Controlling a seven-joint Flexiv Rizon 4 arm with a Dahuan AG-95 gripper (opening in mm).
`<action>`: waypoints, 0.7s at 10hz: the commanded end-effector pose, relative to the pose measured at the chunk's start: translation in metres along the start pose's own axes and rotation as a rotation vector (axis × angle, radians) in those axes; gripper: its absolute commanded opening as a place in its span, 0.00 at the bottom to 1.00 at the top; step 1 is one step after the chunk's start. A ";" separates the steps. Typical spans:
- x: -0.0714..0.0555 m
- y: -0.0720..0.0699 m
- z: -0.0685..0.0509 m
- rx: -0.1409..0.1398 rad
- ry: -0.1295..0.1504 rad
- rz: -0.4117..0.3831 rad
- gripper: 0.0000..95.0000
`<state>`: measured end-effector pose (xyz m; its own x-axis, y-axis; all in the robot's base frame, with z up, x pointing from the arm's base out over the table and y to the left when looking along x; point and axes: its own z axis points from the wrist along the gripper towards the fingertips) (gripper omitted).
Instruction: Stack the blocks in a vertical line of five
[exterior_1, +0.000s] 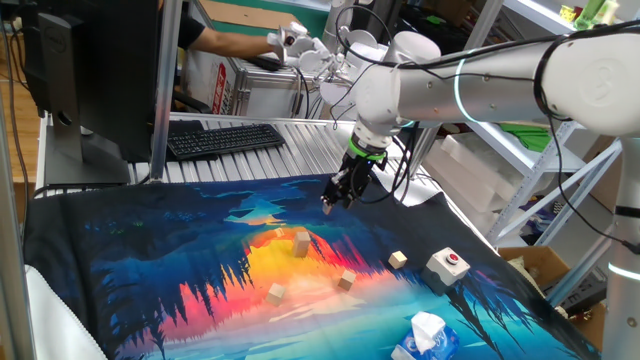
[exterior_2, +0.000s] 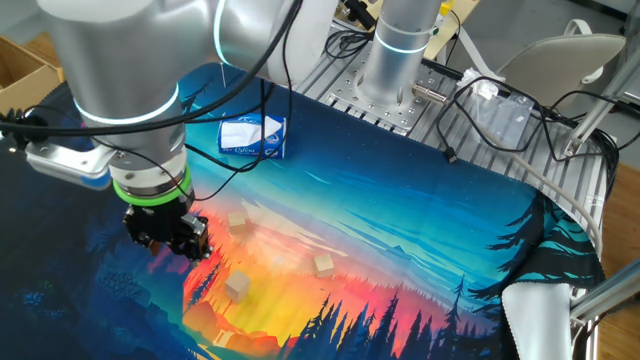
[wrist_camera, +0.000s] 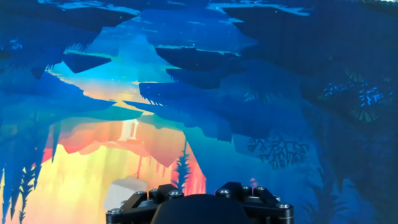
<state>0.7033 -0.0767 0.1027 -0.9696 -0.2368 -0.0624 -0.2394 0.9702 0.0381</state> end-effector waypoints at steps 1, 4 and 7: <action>-0.002 0.000 0.000 -0.005 -0.002 -0.001 0.20; -0.002 0.000 0.000 -0.001 -0.004 0.011 0.00; -0.002 0.000 0.000 0.014 0.004 0.028 0.00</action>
<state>0.7053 -0.0761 0.1026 -0.9763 -0.2092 -0.0562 -0.2108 0.9772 0.0241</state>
